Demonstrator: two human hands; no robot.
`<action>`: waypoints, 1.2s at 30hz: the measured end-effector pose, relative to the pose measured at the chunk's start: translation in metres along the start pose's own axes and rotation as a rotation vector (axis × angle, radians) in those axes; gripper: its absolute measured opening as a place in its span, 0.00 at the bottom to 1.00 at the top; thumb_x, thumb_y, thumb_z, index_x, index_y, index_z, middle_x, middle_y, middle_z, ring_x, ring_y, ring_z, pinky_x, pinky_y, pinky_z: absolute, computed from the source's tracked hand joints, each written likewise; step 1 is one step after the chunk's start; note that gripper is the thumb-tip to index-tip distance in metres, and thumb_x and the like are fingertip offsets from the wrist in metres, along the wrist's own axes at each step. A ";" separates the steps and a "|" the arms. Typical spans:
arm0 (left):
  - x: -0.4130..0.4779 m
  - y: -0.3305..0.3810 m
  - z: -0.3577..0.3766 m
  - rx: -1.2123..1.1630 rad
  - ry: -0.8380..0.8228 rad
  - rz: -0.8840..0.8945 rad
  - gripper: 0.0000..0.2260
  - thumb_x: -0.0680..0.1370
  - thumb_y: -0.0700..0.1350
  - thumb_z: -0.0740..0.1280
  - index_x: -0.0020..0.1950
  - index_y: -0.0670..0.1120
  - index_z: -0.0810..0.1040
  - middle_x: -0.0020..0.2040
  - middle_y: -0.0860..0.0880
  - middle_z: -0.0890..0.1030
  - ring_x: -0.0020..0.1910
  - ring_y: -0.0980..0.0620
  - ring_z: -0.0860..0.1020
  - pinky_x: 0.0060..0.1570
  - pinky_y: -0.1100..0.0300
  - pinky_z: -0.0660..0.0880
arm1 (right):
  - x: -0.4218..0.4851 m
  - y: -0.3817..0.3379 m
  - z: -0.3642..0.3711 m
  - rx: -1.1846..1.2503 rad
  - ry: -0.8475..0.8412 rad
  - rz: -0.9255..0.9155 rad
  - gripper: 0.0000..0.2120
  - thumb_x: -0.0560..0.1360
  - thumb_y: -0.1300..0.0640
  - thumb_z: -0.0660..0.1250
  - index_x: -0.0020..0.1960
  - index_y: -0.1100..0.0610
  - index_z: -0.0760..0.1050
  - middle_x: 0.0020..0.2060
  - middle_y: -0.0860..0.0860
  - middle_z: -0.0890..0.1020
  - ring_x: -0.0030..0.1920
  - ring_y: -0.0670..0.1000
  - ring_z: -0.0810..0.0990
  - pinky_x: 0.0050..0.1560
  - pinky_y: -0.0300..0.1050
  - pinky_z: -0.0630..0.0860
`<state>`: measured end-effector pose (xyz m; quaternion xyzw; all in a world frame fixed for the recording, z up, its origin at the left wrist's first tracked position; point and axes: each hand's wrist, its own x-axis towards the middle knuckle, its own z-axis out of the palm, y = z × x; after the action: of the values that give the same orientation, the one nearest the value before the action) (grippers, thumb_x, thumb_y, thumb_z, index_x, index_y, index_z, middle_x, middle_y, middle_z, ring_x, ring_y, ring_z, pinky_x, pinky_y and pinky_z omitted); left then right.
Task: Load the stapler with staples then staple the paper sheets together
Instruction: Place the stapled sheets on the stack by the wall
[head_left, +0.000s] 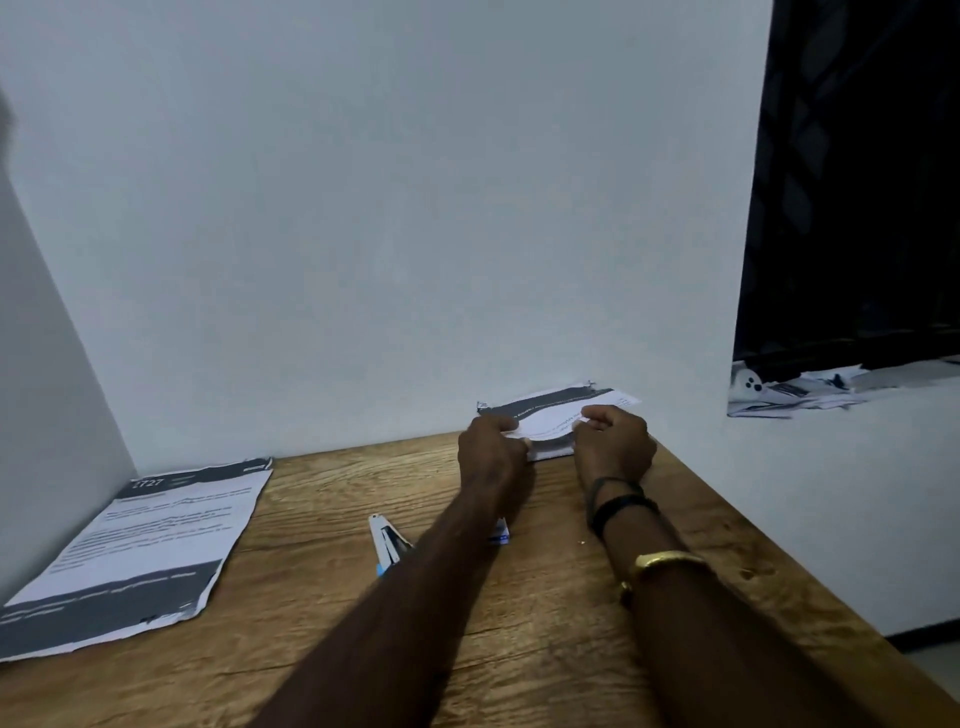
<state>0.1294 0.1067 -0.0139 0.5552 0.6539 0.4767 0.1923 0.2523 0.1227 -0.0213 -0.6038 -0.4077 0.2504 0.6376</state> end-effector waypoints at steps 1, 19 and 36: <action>0.001 -0.002 0.004 0.013 -0.016 -0.010 0.18 0.72 0.42 0.74 0.61 0.44 0.83 0.62 0.45 0.82 0.63 0.47 0.78 0.64 0.59 0.73 | 0.003 0.002 0.001 -0.019 -0.004 0.021 0.11 0.73 0.63 0.71 0.52 0.56 0.86 0.50 0.53 0.88 0.57 0.56 0.83 0.62 0.45 0.77; 0.015 0.000 0.003 0.350 -0.123 -0.011 0.12 0.78 0.53 0.65 0.57 0.51 0.84 0.62 0.49 0.83 0.66 0.45 0.75 0.70 0.45 0.67 | -0.004 -0.014 0.014 -0.457 -0.249 0.028 0.11 0.72 0.58 0.69 0.51 0.62 0.81 0.52 0.59 0.86 0.58 0.60 0.82 0.50 0.42 0.77; -0.022 -0.025 -0.099 -0.265 0.287 0.185 0.07 0.78 0.47 0.68 0.47 0.50 0.85 0.41 0.57 0.86 0.44 0.61 0.83 0.48 0.59 0.79 | -0.106 -0.073 0.052 0.074 -0.356 -0.272 0.09 0.74 0.57 0.70 0.54 0.54 0.83 0.44 0.53 0.86 0.44 0.58 0.86 0.50 0.56 0.83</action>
<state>0.0454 0.0474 0.0058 0.5089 0.5524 0.6484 0.1240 0.1396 0.0549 0.0235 -0.4656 -0.5820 0.2797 0.6052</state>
